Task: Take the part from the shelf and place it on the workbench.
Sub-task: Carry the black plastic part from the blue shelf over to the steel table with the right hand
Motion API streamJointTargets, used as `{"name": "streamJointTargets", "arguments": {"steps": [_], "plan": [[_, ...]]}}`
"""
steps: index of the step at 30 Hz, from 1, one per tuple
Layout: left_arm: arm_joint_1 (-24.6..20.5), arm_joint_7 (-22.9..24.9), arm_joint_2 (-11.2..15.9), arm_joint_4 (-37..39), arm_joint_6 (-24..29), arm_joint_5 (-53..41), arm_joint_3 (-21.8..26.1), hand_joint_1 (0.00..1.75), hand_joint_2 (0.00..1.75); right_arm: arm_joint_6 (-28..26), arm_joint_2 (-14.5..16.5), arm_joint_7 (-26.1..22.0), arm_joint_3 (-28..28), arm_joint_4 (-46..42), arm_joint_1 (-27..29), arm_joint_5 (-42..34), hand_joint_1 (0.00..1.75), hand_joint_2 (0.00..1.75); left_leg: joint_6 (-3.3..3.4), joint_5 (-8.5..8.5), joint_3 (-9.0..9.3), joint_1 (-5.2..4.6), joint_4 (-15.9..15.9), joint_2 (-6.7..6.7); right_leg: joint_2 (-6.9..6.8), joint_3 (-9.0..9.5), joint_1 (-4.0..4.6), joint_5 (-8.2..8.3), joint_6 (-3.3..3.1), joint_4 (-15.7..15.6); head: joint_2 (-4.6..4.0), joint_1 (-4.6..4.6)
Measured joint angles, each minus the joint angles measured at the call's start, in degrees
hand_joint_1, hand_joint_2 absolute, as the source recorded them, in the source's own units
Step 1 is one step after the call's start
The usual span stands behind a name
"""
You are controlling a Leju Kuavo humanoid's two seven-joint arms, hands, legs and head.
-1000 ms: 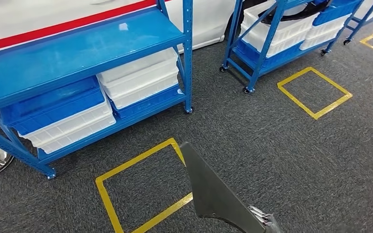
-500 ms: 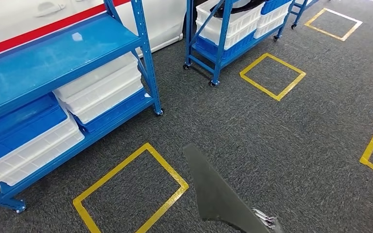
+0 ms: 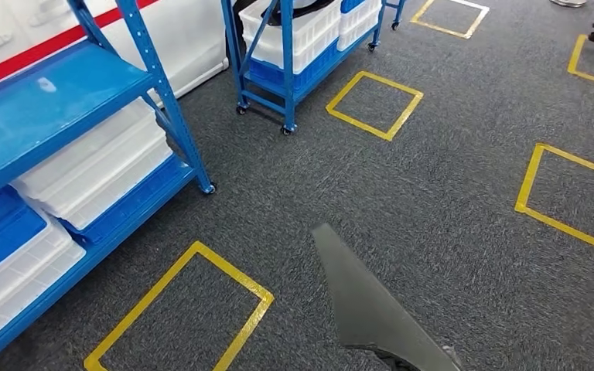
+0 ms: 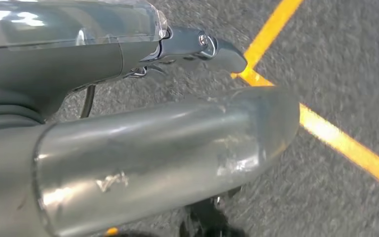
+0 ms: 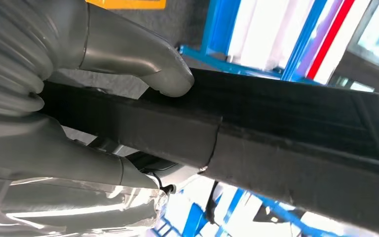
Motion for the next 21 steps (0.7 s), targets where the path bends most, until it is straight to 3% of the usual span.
{"name": "streamJointTargets", "arguments": {"steps": [1,3,5,6,7,8,9,11,13,15,16,17,18,20,21], "plan": [[0.0,0.0,-0.1,0.0,0.0,-0.2,0.0,0.00,0.00,0.3,0.0,-0.1,-0.4,-0.4,0.3,0.0,1.75,1.75,-0.36,-0.48,0.10,0.15,0.3,-0.59,0.71,-0.03,-0.03,0.11,-0.37,-0.2,0.00,0.00],[0.0,-0.2,-0.3,0.0,0.1,-0.4,0.0,0.00,0.00,0.8,0.0,-0.1,-0.9,-1.1,0.7,0.0,1.75,1.75,-0.85,-3.07,-1.25,0.45,3.9,-3.77,2.07,-0.02,-0.15,0.36,-1.13,-0.5,0.00,0.00],[0.4,-0.2,-0.3,0.0,0.1,-0.7,0.0,0.00,0.00,1.1,-0.1,-0.1,-1.4,-1.4,0.7,0.0,1.75,1.75,-0.86,-6.89,-4.85,0.49,11.8,-6.71,3.49,-0.11,0.14,0.40,-1.56,-0.5,0.00,0.00],[0.6,-0.2,-0.3,0.0,0.2,-0.7,0.0,0.00,0.00,1.2,-0.1,-0.2,-1.6,-1.5,0.8,0.0,1.75,1.75,-0.78,-7.98,-6.73,0.48,15.4,-7.22,4.36,-0.10,0.33,0.39,-1.67,-0.5,0.00,0.00],[0.7,-0.2,-0.3,0.0,0.2,-0.8,0.0,0.00,0.00,1.3,-0.1,-0.2,-1.7,-1.5,0.8,0.0,1.75,1.75,-0.64,-7.96,-7.93,0.45,17.4,-7.43,5.26,-0.03,0.52,0.38,-1.73,-0.5,0.00,0.00],[0.8,-0.2,-0.4,0.0,0.2,-0.8,0.0,0.00,0.00,1.4,-0.1,-0.2,-1.9,-1.6,0.9,0.0,1.75,1.75,-0.42,-6.69,-8.18,0.42,17.1,-7.57,6.21,0.09,0.67,0.36,-1.76,-0.5,0.00,0.00],[0.9,-0.2,-0.4,0.0,0.2,-0.9,0.0,0.00,0.00,1.5,-0.1,-0.2,-2.1,-1.6,1.0,0.0,1.75,1.75,-0.13,-4.38,-7.40,0.40,14.5,-7.96,7.14,0.27,0.78,0.35,-1.77,-0.5,0.00,0.00],[0.9,-0.3,-0.4,0.0,0.2,-1.0,0.0,0.00,0.00,2.1,-0.1,-0.2,-2.4,-1.8,1.0,0.0,1.75,1.75,0.49,0.15,-4.80,0.36,7.0,-10.44,8.83,0.38,0.89,0.30,-1.68,-0.3,0.00,0.00],[0.8,-0.6,-0.4,0.0,0.3,-1.2,-0.1,0.00,0.00,2.9,0.0,-0.4,-2.9,-2.1,1.1,0.0,1.75,1.75,0.87,1.46,-3.32,0.25,2.4,-12.42,10.29,-0.13,0.81,0.45,-1.21,-0.1,0.00,0.01],[0.6,-1.0,-0.5,0.0,0.4,-1.4,-0.1,0.00,0.00,3.8,0.0,-0.4,-3.4,-2.5,1.5,0.1,1.75,1.75,1.27,1.29,-2.98,0.07,1.5,-11.74,11.71,-0.75,0.62,0.91,-0.37,-0.3,0.00,0.01],[0.5,-1.1,-0.7,0.0,0.5,-1.6,-0.2,0.00,0.00,4.4,0.0,-0.5,-3.6,-2.6,1.7,0.2,1.75,1.75,1.65,1.58,-2.84,0.09,1.2,-10.94,11.72,-0.94,0.54,0.94,-0.10,-0.2,0.00,0.01],[0.4,-1.3,-0.8,0.0,0.7,-1.7,-0.3,0.00,0.00,4.9,0.1,-0.4,-3.9,-2.7,1.8,0.3,1.75,1.75,2.09,1.89,-2.66,0.13,0.7,-10.10,10.67,-1.38,0.58,0.45,0.06,0.6,0.00,0.01],[0.3,-1.4,-1.0,0.0,0.8,-1.8,-0.4,0.00,0.00,5.6,0.1,-0.4,-4.2,-2.8,1.7,0.4,1.75,1.75,2.50,2.17,-2.55,0.18,0.3,-9.20,8.92,-2.26,0.69,-0.69,0.14,2.3,0.00,0.02],[0.2,-1.5,-1.2,0.0,0.8,-1.7,-0.5,0.00,0.00,6.8,0.3,-0.3,-4.6,-2.9,1.2,0.6,1.75,1.75,2.95,2.33,-2.55,-0.01,0.0,-7.39,4.85,-5.42,0.69,-4.33,0.27,8.7,0.00,0.02],[0.2,-1.4,-1.2,0.0,0.8,-1.4,-0.5,0.00,0.00,7.3,0.5,-0.1,-4.7,-2.9,1.0,0.8,1.75,1.75,3.02,2.28,-2.62,-0.14,0.0,-6.42,3.87,-7.04,0.55,-5.75,0.46,12.1,0.00,0.01]]}}
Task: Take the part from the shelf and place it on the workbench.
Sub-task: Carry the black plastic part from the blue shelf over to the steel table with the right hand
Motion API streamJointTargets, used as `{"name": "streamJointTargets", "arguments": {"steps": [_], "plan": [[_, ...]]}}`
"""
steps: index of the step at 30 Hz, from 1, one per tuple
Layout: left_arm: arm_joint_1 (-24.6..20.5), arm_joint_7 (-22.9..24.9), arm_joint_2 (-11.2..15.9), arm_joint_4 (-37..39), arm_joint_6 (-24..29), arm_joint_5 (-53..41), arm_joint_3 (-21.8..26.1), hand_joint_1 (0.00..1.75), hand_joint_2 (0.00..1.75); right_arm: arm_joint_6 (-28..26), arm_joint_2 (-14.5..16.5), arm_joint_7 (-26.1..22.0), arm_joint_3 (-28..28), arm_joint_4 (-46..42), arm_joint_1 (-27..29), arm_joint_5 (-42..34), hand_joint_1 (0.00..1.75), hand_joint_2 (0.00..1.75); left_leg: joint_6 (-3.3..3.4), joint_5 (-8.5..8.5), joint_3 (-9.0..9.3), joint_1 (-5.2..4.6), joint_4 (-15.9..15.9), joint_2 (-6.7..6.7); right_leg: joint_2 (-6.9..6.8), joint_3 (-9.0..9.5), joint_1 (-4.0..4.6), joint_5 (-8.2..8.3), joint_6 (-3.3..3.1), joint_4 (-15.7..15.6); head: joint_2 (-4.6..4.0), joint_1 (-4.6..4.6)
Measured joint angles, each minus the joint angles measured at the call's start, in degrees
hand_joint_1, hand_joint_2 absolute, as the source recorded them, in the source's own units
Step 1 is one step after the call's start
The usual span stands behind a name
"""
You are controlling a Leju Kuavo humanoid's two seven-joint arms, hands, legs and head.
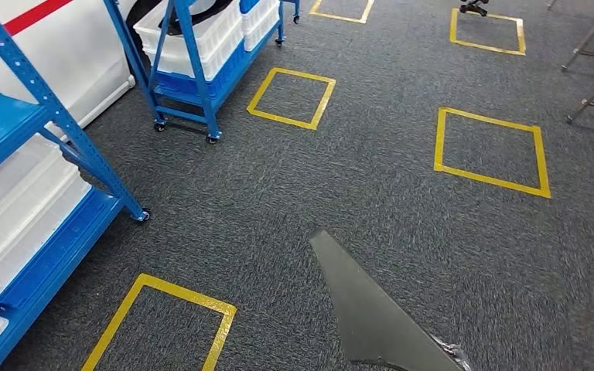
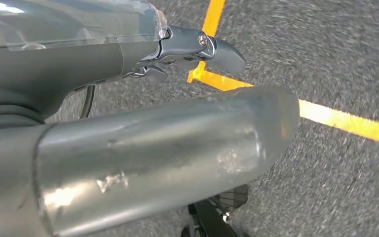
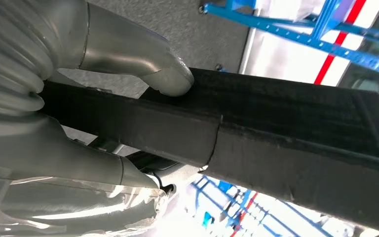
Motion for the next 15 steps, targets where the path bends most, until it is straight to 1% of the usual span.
{"name": "streamJointTargets", "arguments": {"steps": [1,2,3,4,5,6,7,8,9,10,11,12,13,14,15], "plan": [[-0.1,0.1,0.0,0.0,-0.1,0.3,0.0,0.00,0.00,0.5,0.1,0.1,-0.1,0.1,-0.2,0.2,1.75,1.75,0.00,-0.08,-0.06,-0.08,0.0,0.97,-0.55,-0.94,-0.20,-0.53,0.20,2.0,0.00,-0.01],[-0.2,0.3,0.0,0.0,-0.1,0.6,0.1,0.00,0.00,0.9,0.3,0.2,-0.1,0.2,-0.3,0.4,1.75,1.75,-0.06,-0.19,-0.09,-0.10,0.0,1.87,-0.91,-0.82,-0.41,-0.01,0.38,2.1,0.00,0.00],[-0.4,0.5,0.0,0.0,-0.3,0.7,0.2,0.00,0.00,1.1,0.3,0.4,-0.1,0.3,-0.4,0.5,1.75,1.75,-0.19,-0.31,-0.05,-0.09,0.0,2.70,-1.30,0.45,-0.61,1.35,0.53,0.0,0.00,0.00],[-0.7,0.6,0.0,0.0,-0.4,0.8,0.3,0.00,0.00,1.3,0.4,0.5,-0.1,0.4,-0.5,0.6,1.75,1.75,-0.41,-0.47,0.07,-0.06,0.1,3.44,-2.09,2.69,-0.76,3.10,0.63,-3.7,0.00,0.01],[-0.9,0.6,0.0,0.0,-0.5,0.8,0.4,0.00,0.00,1.3,0.4,0.6,-0.1,0.4,-0.6,0.6,1.75,1.75,-0.68,-0.65,0.34,-0.12,0.2,4.08,-3.37,4.96,-0.78,4.33,0.59,-7.5,0.00,0.01],[-1.0,0.7,0.0,0.0,-0.6,0.8,0.4,0.00,0.00,1.4,0.4,0.6,-0.1,0.5,-0.8,0.6,1.75,1.75,-1.04,-0.87,0.58,-0.20,0.3,4.64,-4.40,6.71,-0.70,5.16,0.47,-10.4,0.00,0.01],[-1.1,0.7,0.0,0.0,-0.6,0.8,0.5,0.00,0.00,1.4,0.4,0.7,-0.1,0.5,-1.0,0.6,1.75,1.75,-1.41,-1.03,0.84,-0.26,0.4,5.16,-5.09,7.65,-0.53,5.45,0.27,-12.1,0.00,0.00],[-1.3,0.7,0.0,0.0,-0.7,0.8,0.5,0.00,0.00,1.4,0.4,0.7,-0.1,0.6,-1.1,0.6,1.75,1.75,-1.80,-1.12,1.12,-0.29,0.4,5.69,-5.17,7.76,-0.28,5.36,-0.01,-12.5,0.00,-0.01],[-1.4,0.7,-0.1,0.0,-0.7,0.8,0.5,0.00,0.00,1.4,0.5,0.7,-0.1,0.6,-1.1,0.6,1.75,1.75,-2.17,-1.19,1.30,-0.24,0.4,6.28,-4.49,7.62,-0.09,5.52,-0.30,-12.7,0.00,0.00],[-1.6,0.7,-0.1,0.0,-0.7,0.8,0.5,0.00,0.00,1.5,0.5,0.7,-0.1,0.6,-1.1,0.6,1.75,1.75,-2.57,-1.36,1.43,-0.06,0.4,6.30,-3.82,7.59,-0.12,5.68,-0.70,-12.8,0.00,-0.01],[-1.7,0.6,-0.1,0.0,-0.7,0.8,0.5,0.00,0.00,1.5,0.5,0.7,-0.1,0.6,-1.1,0.6,1.75,1.75,-2.94,-1.92,1.30,0.10,1.0,5.36,-3.15,7.61,-0.19,5.89,-1.10,-13.1,0.00,-0.01],[-1.6,0.6,-0.1,0.0,-0.8,0.8,0.6,0.00,0.00,1.5,0.5,0.8,-0.1,0.7,-1.2,0.6,1.75,1.75,-3.23,-3.08,0.68,0.25,2.5,3.82,-2.49,7.62,-0.31,6.12,-1.48,-13.4,0.00,-0.01],[-1.6,0.6,-0.2,0.0,-0.8,0.8,0.6,0.00,0.00,1.6,0.5,0.8,-0.1,0.7,-1.4,0.6,1.75,1.75,-3.47,-4.74,-0.53,0.38,5.2,1.87,-1.83,7.62,-0.41,6.31,-1.82,-13.5,0.00,-0.01],[-1.4,0.6,-0.2,0.0,-0.8,0.8,0.6,0.00,0.00,1.6,0.5,0.8,-0.1,0.8,-1.6,0.6,1.75,1.75,-3.58,-6.62,-2.20,0.40,8.8,0.27,-1.11,7.51,-0.29,6.40,-2.02,-13.6,0.00,-0.01],[-1.3,0.6,-0.2,0.0,-0.8,0.7,0.6,0.00,0.00,1.5,0.5,0.9,-0.1,0.9,-1.7,0.6,1.75,1.75,-3.65,-8.21,-4.07,0.41,12.7,-0.54,-0.33,7.40,-0.14,6.45,-2.15,-13.5,0.00,-0.01]]}}
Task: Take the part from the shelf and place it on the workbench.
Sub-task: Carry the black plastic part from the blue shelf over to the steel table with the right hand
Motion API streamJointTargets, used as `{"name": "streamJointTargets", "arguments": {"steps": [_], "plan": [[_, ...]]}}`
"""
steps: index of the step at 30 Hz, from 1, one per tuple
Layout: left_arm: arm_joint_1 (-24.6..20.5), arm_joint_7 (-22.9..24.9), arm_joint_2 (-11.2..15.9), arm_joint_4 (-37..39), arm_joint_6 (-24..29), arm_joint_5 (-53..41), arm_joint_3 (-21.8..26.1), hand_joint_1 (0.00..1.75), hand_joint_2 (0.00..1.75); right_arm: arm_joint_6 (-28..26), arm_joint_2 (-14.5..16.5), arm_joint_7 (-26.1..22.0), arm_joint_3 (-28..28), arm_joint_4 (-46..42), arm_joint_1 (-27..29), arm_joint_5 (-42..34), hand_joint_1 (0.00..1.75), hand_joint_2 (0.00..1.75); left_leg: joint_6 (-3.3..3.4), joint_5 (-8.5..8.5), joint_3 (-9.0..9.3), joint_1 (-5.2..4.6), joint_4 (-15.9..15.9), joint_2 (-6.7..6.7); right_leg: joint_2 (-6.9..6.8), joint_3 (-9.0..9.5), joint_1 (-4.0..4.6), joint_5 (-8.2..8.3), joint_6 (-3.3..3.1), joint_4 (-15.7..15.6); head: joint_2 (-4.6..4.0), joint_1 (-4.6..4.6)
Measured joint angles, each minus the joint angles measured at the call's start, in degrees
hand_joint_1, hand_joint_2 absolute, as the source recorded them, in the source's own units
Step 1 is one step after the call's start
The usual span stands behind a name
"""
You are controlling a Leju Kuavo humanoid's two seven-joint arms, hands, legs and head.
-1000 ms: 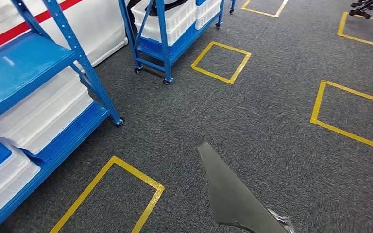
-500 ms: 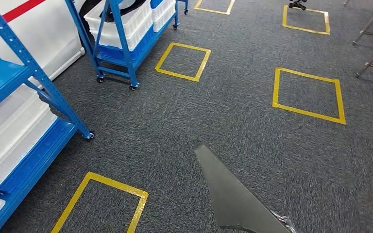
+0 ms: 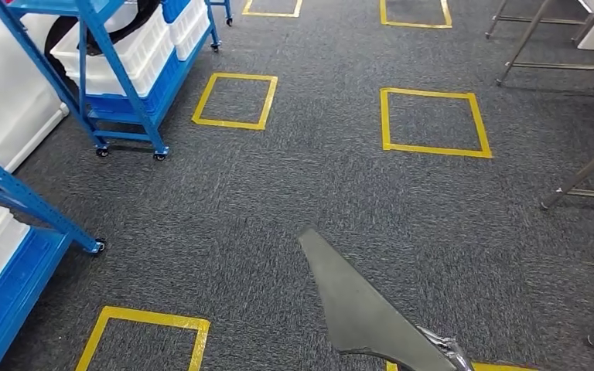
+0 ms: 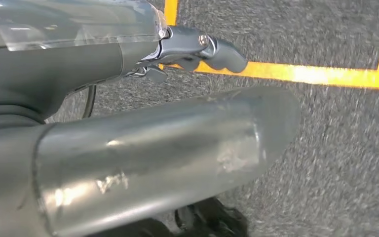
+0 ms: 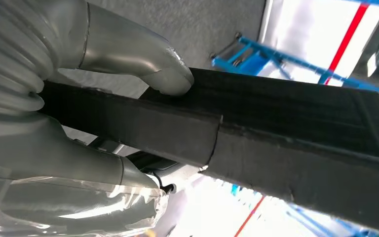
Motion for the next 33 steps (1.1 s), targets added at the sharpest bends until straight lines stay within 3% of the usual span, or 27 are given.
{"name": "streamJointTargets", "arguments": {"steps": [1,2,3,4,6,8,10,12,14,15,16,17,18,20,22,23,25,26,28,30,31,32,33], "plan": [[0.2,0.0,0.0,0.0,0.0,0.0,0.0,0.00,0.00,0.0,0.0,0.1,0.0,0.2,0.0,0.0,1.75,1.75,-0.02,-0.70,-1.45,0.00,2.8,-0.37,0.86,-0.06,0.12,0.01,-0.07,0.1,0.00,0.00],[0.3,-0.1,0.0,0.0,0.0,0.0,0.0,0.00,0.00,-0.1,0.0,0.1,0.0,0.3,0.0,0.0,1.75,1.75,0.01,-0.30,-2.11,0.00,3.9,-0.55,1.74,-0.10,0.21,0.01,-0.08,0.2,0.00,0.00],[0.3,-0.1,0.0,0.0,0.0,0.0,0.1,0.00,0.00,-0.1,0.0,0.2,0.0,0.5,0.0,0.0,1.75,1.75,0.12,1.17,-1.76,0.00,2.7,-0.69,2.59,-0.12,0.25,0.01,-0.08,0.3,0.00,0.00],[0.3,-0.1,0.0,0.0,0.0,-0.1,0.1,0.00,0.00,-0.1,0.0,0.2,0.0,0.6,0.0,0.0,1.75,1.75,0.28,3.37,-0.48,0.02,-0.5,-1.14,3.39,-0.11,0.24,-0.02,-0.03,0.5,0.00,0.00],[0.2,-0.1,0.0,0.0,0.0,-0.1,0.1,0.00,0.00,-0.1,0.0,0.3,0.1,0.8,-0.1,0.0,1.75,1.75,0.74,6.50,2.49,0.10,-7.7,-3.33,4.80,-0.29,0.28,-0.07,0.23,0.9,0.00,0.01],[0.2,-0.1,0.0,0.0,0.0,-0.1,0.1,0.00,0.00,-0.1,0.1,0.4,0.1,1.0,-0.1,-0.1,1.75,1.75,1.24,7.09,3.68,-0.01,-11.0,-4.65,6.06,-0.74,0.28,0.13,0.90,1.0,0.00,0.01],[0.1,0.0,0.0,0.0,0.0,-0.2,0.1,0.00,0.00,-0.1,0.2,0.6,0.1,1.1,0.0,-0.3,1.75,1.75,1.92,7.40,3.85,-0.11,-11.6,-3.64,7.02,-1.14,0.12,0.50,1.64,0.9,0.00,0.00],[0.0,-0.1,0.0,0.0,0.0,-0.3,0.2,0.00,0.00,-0.2,0.3,0.7,0.1,1.3,0.0,-0.3,1.75,1.75,2.89,7.99,4.09,0.02,-12.3,-2.21,4.79,-2.00,0.15,-0.60,1.98,2.4,0.00,0.01],[0.1,-0.1,0.0,0.0,0.0,-0.3,0.3,0.00,0.00,-0.2,0.4,0.8,0.2,1.5,-0.2,-0.3,1.75,1.75,3.54,8.29,4.05,-0.04,-12.7,-0.64,1.06,-4.66,0.16,-4.13,2.23,8.0,0.00,0.01],[0.3,-0.1,0.0,0.0,0.0,-0.3,0.4,0.00,0.00,-0.2,0.6,0.8,0.2,1.6,-0.3,-0.3,1.75,1.75,3.67,8.29,3.95,-0.14,-12.7,0.14,0.09,-6.41,0.05,-6.02,2.43,11.6,0.00,0.01],[0.4,-0.1,0.0,0.0,0.0,-0.3,0.4,0.00,0.00,-0.2,0.7,0.8,0.2,1.7,-0.4,-0.3,1.75,1.75,3.66,8.25,3.87,-0.23,-12.7,0.95,-0.32,-7.78,-0.11,-7.16,2.63,14.6,0.00,0.02],[0.5,-0.1,0.0,0.0,0.0,-0.3,0.5,0.00,0.00,-0.2,0.9,0.9,0.2,1.9,-0.4,-0.3,1.75,1.75,3.60,8.19,3.83,-0.28,-12.6,1.74,-0.53,-8.31,-0.27,-7.27,2.81,15.9,0.00,0.01],[0.5,-0.1,0.0,0.0,0.0,-0.3,0.5,0.00,0.00,-0.2,1.1,0.9,0.3,2.0,-0.3,-0.3,1.75,1.75,3.47,8.08,3.84,-0.29,-12.6,2.49,-0.77,-7.74,-0.41,-6.36,2.96,15.1,0.00,0.02],[0.4,0.0,0.0,0.0,0.0,-0.3,0.6,0.00,0.00,-0.2,1.3,0.9,0.3,2.2,-0.3,-0.3,1.75,1.75,3.03,7.74,4.17,-0.28,-12.6,3.87,-2.46,-3.66,-0.59,-3.04,3.07,8.1,0.00,0.01],[0.3,-0.1,0.0,0.0,0.0,-0.3,0.6,0.00,0.00,-0.2,1.3,0.9,0.3,2.3,-0.4,-0.3,1.75,1.75,2.32,7.21,4.58,-0.49,-12.4,4.92,-4.46,-0.17,-0.38,-1.27,2.76,2.1,0.00,0.01],[0.3,-0.1,0.0,0.0,0.0,-0.3,0.7,0.00,0.00,-0.2,1.3,1.0,0.3,2.3,-0.5,-0.3,1.75,1.75,1.94,6.98,4.88,-0.59,-12.3,5.41,-4.81,0.39,-0.18,-1.25,2.49,1.0,0.00,0.00],[0.0,-0.1,-0.1,0.0,0.0,-0.4,0.8,0.00,0.00,-0.2,1.4,1.0,0.3,2.3,-0.4,-0.3,1.75,1.75,1.24,6.67,5.38,-0.57,-12.3,6.45,-3.57,0.29,0.10,-1.32,1.82,0.8,0.00,0.00],[-0.1,-0.1,-0.1,0.0,0.0,-0.4,0.8,0.00,0.00,-0.2,1.4,1.0,0.3,2.3,-0.3,-0.3,1.75,1.75,0.85,6.33,5.53,-0.43,-12.1,6.19,-2.93,0.30,0.06,-1.23,1.48,0.7,0.00,0.00],[-0.1,-0.1,-0.2,0.0,-0.1,-0.4,0.8,0.00,0.00,-0.2,1.4,1.1,0.3,2.2,-0.4,-0.3,1.75,1.75,0.23,4.06,4.25,-0.14,-9.0,3.54,-1.64,0.39,-0.14,-0.97,0.74,0.4,0.00,-0.01],[0.1,-0.1,-0.3,0.0,-0.1,-0.5,1.0,0.00,0.00,-0.2,1.3,1.2,0.4,2.3,-0.5,-0.2,1.75,1.75,-0.02,0.40,0.78,-0.04,-1.7,0.45,-0.27,0.35,-0.06,-0.91,0.28,0.3,0.00,-0.01],[0.3,0.0,-0.3,0.0,-0.1,-0.5,1.2,0.00,0.00,-0.2,1.3,1.3,0.4,2.3,-0.6,-0.1,1.75,1.75,-0.02,-0.79,-1.06,-0.04,1.9,-0.15,0.51,0.33,0.04,-0.93,0.16,0.4,0.00,0.00],[0.4,0.0,-0.3,0.0,0.0,-0.5,1.3,0.00,0.00,-0.3,1.3,1.3,0.5,2.3,-0.6,-0.1,1.75,1.75,0.03,-0.94,-2.29,-0.05,4.0,-0.41,1.35,0.35,0.14,-0.96,0.11,0.4,0.00,-0.01],[0.5,0.0,-0.3,0.0,0.0,-0.5,1.4,0.00,0.00,-0.3,1.3,1.4,0.5,2.3,-0.5,0.0,1.75,1.75,0.16,0.03,-2.65,-0.05,4.1,-0.54,2.20,0.39,0.21,-1.00,0.08,0.5,0.00,-0.01]]}}
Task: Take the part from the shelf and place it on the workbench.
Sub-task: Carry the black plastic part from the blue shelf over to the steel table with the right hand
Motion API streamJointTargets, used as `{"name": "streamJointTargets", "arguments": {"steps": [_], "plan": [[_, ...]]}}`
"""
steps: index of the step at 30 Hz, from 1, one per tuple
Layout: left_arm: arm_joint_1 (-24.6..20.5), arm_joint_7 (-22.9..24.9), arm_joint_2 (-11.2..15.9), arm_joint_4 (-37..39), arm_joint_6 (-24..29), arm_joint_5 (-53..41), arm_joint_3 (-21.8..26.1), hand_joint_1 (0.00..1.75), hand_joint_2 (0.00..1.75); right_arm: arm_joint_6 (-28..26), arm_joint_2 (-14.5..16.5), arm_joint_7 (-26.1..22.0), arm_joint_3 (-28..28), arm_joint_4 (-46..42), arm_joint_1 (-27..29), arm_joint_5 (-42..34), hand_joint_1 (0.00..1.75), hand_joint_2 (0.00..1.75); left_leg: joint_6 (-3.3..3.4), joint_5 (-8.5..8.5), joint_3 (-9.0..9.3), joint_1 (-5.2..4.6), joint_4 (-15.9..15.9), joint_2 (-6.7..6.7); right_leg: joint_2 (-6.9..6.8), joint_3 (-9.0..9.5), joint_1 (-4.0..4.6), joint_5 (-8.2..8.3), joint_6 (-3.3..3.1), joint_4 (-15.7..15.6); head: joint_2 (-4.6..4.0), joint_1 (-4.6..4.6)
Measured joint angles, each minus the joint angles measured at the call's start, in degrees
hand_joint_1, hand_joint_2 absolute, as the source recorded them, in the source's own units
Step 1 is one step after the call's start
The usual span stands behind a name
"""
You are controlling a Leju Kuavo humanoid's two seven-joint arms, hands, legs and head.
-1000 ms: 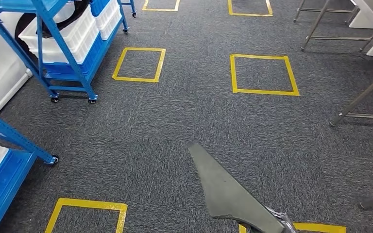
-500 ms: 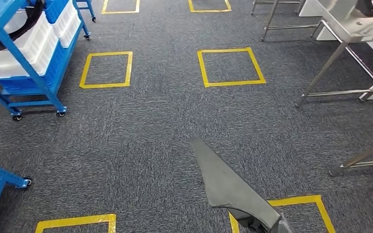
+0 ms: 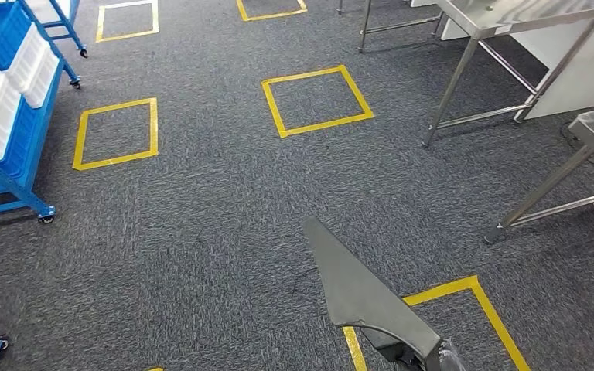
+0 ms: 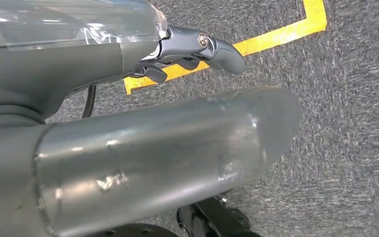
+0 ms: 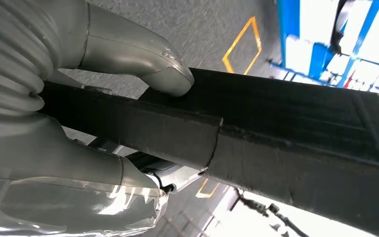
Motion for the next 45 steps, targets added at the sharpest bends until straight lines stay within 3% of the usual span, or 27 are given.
{"name": "streamJointTargets", "arguments": {"steps": [2,4,6,8,10,12,14,15,16,18,20,21,23,25,27,29,30,31,32,34,36,38,39,41,43,45], "plan": [[0.0,0.0,0.0,0.0,0.0,0.0,0.1,0.00,0.00,0.0,0.0,0.1,0.0,0.0,0.0,0.0,1.75,1.75,0.48,4.45,2.02,0.00,-5.9,-1.02,1.63,0.18,0.03,-0.10,0.03,0.1,0.00,0.00],[-0.1,0.0,0.0,0.0,0.0,0.0,0.1,0.00,0.00,-0.1,0.0,0.1,0.0,0.0,0.0,0.0,1.75,1.75,1.01,7.42,4.67,-0.01,-12.7,-3.32,3.07,0.13,0.09,-0.14,0.36,0.3,0.00,0.01],[-0.2,0.1,0.0,0.0,0.0,0.0,0.1,0.00,0.00,-0.2,0.1,0.2,0.0,0.0,0.1,0.1,1.75,1.75,1.40,7.57,5.67,-0.16,-15.1,-4.22,4.33,-0.26,-0.05,0.07,1.02,0.3,0.00,0.00],[-0.3,0.1,0.0,0.0,0.0,0.0,0.1,0.00,0.00,-0.2,0.2,0.2,0.1,0.1,0.3,0.1,1.75,1.75,2.10,7.89,6.00,-0.10,-15.9,-3.03,4.84,-0.53,-0.18,0.30,1.74,0.1,0.00,0.00],[-0.4,0.1,-0.1,0.0,0.0,0.0,0.1,0.00,0.00,-0.2,0.2,0.3,0.1,0.1,0.4,0.3,1.75,1.75,2.98,8.42,6.32,0.09,-16.8,-1.57,2.03,-1.50,0.03,-1.17,2.04,2.1,0.00,0.01],[-0.2,0.0,-0.2,0.0,-0.1,0.0,0.1,0.00,0.00,-0.2,0.3,0.4,0.1,0.1,0.2,0.5,1.75,1.75,3.47,8.54,6.40,-0.03,-17.1,-0.04,-1.53,-4.34,0.03,-4.59,2.09,8.0,0.00,0.01],[-0.1,0.0,-0.2,0.0,-0.1,0.1,0.2,0.00,0.00,-0.2,0.4,0.5,0.1,0.1,0.1,0.8,1.75,1.75,3.60,8.39,6.35,-0.20,-17.0,1.63,-2.56,-7.23,-0.23,-6.78,2.33,13.9,0.00,0.01],[0.0,0.0,-0.2,0.0,-0.1,0.1,0.2,0.00,0.00,-0.2,0.5,0.6,0.1,0.1,0.1,0.9,1.75,1.75,3.55,8.27,6.36,-0.25,-17.0,2.48,-2.79,-7.52,-0.37,-6.46,2.48,14.6,0.00,0.01],[-0.1,0.0,-0.2,0.0,-0.1,0.1,0.2,0.00,0.00,-0.2,0.5,0.6,0.1,0.1,0.2,1.0,1.75,1.75,3.43,8.12,6.43,-0.25,-16.9,3.23,-3.08,-6.58,-0.46,-5.09,2.57,12.9,0.00,0.01],[-0.1,0.0,-0.3,0.0,-0.1,0.0,0.2,0.00,0.00,-0.2,0.5,0.7,0.1,0.1,0.2,1.1,1.75,1.75,2.98,7.70,6.79,-0.30,-16.8,4.56,-5.05,-2.44,-0.43,-1.73,2.52,5.5,0.00,0.01],[-0.2,0.0,-0.4,0.0,-0.1,0.0,0.2,0.00,0.00,-0.3,0.5,0.7,0.1,0.1,0.1,1.1,1.75,1.75,2.31,7.21,7.16,-0.56,-16.6,5.61,-6.65,0.31,-0.09,-0.38,2.17,0.4,0.00,0.01],[-0.3,0.0,-0.4,0.0,-0.1,0.0,0.3,0.00,0.00,-0.3,0.5,0.7,0.2,0.1,0.1,1.1,1.75,1.75,1.98,7.02,7.35,-0.68,-16.5,6.09,-6.72,0.50,0.11,-0.51,1.98,-0.2,0.00,0.01],[-0.6,0.0,-0.4,0.0,-0.1,0.0,0.3,0.00,0.00,-0.3,0.5,0.7,0.2,0.1,0.2,1.2,1.75,1.75,1.33,6.67,7.71,-0.63,-16.4,6.83,-5.37,0.38,0.13,-0.35,1.47,-0.2,0.00,0.01],[-0.6,0.0,-0.4,0.0,-0.2,0.0,0.3,0.00,0.00,-0.3,0.5,0.8,0.2,0.1,0.3,1.2,1.75,1.75,0.60,5.07,7.19,-0.38,-14.5,4.74,-4.09,0.43,-0.14,-0.10,0.86,-0.5,0.00,0.00],[-0.5,0.0,-0.5,0.0,-0.2,0.0,0.4,0.00,0.00,-0.3,0.5,0.8,0.2,0.1,0.2,1.3,1.75,1.75,0.09,1.64,4.56,-0.18,-8.4,1.39,-2.84,0.41,-0.24,0.06,0.44,-0.6,0.00,0.00],[-0.2,0.0,-0.5,0.0,-0.2,0.0,0.5,0.00,0.00,-0.4,0.5,0.9,0.2,0.1,0.1,1.5,1.75,1.75,-0.06,-0.88,1.15,-0.15,-1.4,0.24,-1.37,0.34,-0.13,0.08,0.25,-0.5,0.00,0.00],[-0.1,0.0,-0.5,0.0,-0.2,0.0,0.5,0.00,0.00,-0.5,0.5,1.0,0.2,0.1,0.1,1.6,1.75,1.75,-0.05,-0.62,0.28,-0.15,0.0,0.09,-0.54,0.33,-0.09,0.06,0.22,-0.4,0.00,0.00],[0.0,0.0,-0.5,0.0,-0.2,0.0,0.6,0.00,0.00,-0.5,0.5,1.1,0.2,0.1,0.1,1.8,1.75,1.75,0.05,0.84,0.42,-0.15,-1.0,-0.01,0.31,0.35,-0.08,0.03,0.23,-0.2,0.00,0.00],[0.0,0.0,-0.5,0.0,-0.2,-0.1,0.6,0.00,0.00,-0.6,0.5,1.2,0.2,0.1,0.2,1.8,1.75,1.75,0.20,3.09,1.51,-0.14,-4.0,-0.31,1.14,0.38,-0.09,-0.02,0.28,-0.1,0.00,0.00],[-0.1,0.1,-0.5,0.0,-0.2,-0.1,0.6,0.00,0.00,-0.8,0.5,1.4,0.2,0.1,0.1,2.0,1.75,1.75,0.66,6.63,4.42,-0.02,-11.4,-2.58,2.62,0.23,-0.10,-0.13,0.55,0.3,0.00,0.01],[-0.2,0.1,-0.5,0.0,-0.3,-0.2,0.8,0.00,0.00,-1.1,0.5,1.5,0.3,0.1,0.1,2.2,1.75,1.75,1.15,7.28,5.69,-0.04,-14.8,-4.39,3.91,-0.25,-0.19,0.01,1.19,0.4,0.00,0.00],[-0.3,0.1,-0.6,0.0,-0.2,-0.3,0.9,0.00,0.00,-1.2,0.6,1.7,0.3,0.1,0.2,2.3,1.75,1.75,1.78,7.40,5.87,-0.09,-15.3,-3.65,5.06,-0.65,-0.30,0.36,1.98,0.2,0.00,0.00],[-0.4,0.1,-0.6,0.0,-0.2,-0.4,1.0,0.00,0.00,-1.2,0.7,1.7,0.4,0.1,0.3,2.3,1.75,1.75,2.22,7.64,6.02,0.00,-15.6,-2.92,4.59,-0.83,-0.27,0.25,2.23,0.4,0.00,0.01],[-0.4,0.1,-0.8,0.0,-0.2,-0.4,1.0,0.00,0.00,-1.3,0.8,1.7,0.4,0.1,0.2,2.3,1.75,1.75,3.16,8.12,6.18,0.24,-16.4,-1.38,1.51,-2.14,-0.13,-1.69,2.54,3.1,0.00,0.01],[-0.2,0.0,-0.8,0.0,-0.2,-0.5,1.2,0.00,0.00,-1.3,0.9,1.8,0.5,0.1,-0.1,2.3,1.75,1.75,3.62,8.17,6.14,0.04,-16.5,0.26,-1.73,-5.26,-0.21,-5.41,2.79,9.7,0.00,0.01],[0.0,0.0,-0.8,0.0,-0.2,-0.5,1.4,0.00,0.00,-1.3,1.1,1.8,0.5,0.3,-0.2,2.3,1.75,1.75,3.64,8.03,6.09,-0.12,-16.4,2.04,-2.66,-7.47,-0.49,-7.06,3.13,14.5,0.00,0.02]]}}
